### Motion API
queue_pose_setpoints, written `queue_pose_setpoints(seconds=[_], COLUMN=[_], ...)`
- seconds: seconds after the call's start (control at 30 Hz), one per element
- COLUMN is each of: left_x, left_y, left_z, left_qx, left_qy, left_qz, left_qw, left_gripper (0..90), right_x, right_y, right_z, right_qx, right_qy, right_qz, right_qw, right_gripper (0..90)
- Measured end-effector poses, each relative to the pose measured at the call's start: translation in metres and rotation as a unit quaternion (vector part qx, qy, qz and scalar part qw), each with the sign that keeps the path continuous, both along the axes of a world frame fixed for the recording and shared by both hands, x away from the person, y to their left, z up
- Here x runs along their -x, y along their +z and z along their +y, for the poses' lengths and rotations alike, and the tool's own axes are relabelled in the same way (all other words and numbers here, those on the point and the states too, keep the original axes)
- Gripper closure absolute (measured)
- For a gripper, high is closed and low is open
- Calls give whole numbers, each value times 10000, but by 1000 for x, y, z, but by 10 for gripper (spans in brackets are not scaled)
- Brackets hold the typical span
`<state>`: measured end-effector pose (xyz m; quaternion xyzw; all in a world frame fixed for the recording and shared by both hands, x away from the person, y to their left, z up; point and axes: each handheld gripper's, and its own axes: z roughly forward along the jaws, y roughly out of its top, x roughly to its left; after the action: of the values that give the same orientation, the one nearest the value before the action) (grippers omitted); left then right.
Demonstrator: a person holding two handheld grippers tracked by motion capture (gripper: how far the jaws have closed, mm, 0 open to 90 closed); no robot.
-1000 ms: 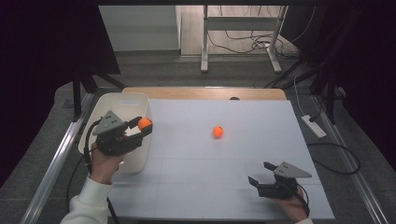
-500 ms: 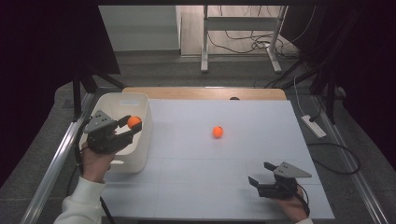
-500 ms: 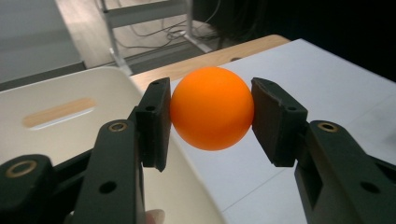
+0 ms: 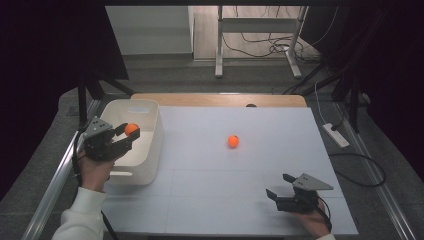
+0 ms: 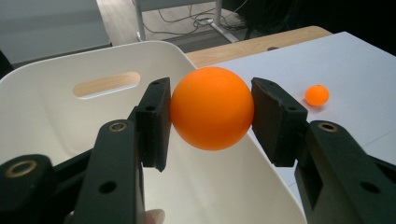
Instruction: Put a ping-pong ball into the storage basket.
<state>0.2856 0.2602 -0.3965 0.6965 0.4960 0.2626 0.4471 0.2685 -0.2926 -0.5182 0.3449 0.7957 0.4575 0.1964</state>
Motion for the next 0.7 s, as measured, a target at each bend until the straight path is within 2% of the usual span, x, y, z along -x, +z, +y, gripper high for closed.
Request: queue_pose_setpoints(seconds=[0.2,0.47,0.53,0.57,0.7], left_x=[-4,-14,-16,-18,-23], left_y=[-2,-4,-4,-4,-3], left_z=[3,-1,-1,-3,-6], left_qx=[-8,-135,-160,-299,-401], left_qy=[95,135,143,195,190], left_qz=[95,460,489,551,679], left_qw=[9999,9988,9986,9978,9967], left_gripper=[507,506,505,505,506], right_x=[0,0,0,0,0], right_y=[0,0,0,0,0], right_z=[0,0,0,0,0], right_qx=[-22,-33,-32,-36,-4], right_qy=[-2,-4,-6,-3,-2], right_qz=[-14,-6,-5,-3,-8], right_qw=[10000,10000,10000,10000,10000], right_gripper=[138,138,138,138,138])
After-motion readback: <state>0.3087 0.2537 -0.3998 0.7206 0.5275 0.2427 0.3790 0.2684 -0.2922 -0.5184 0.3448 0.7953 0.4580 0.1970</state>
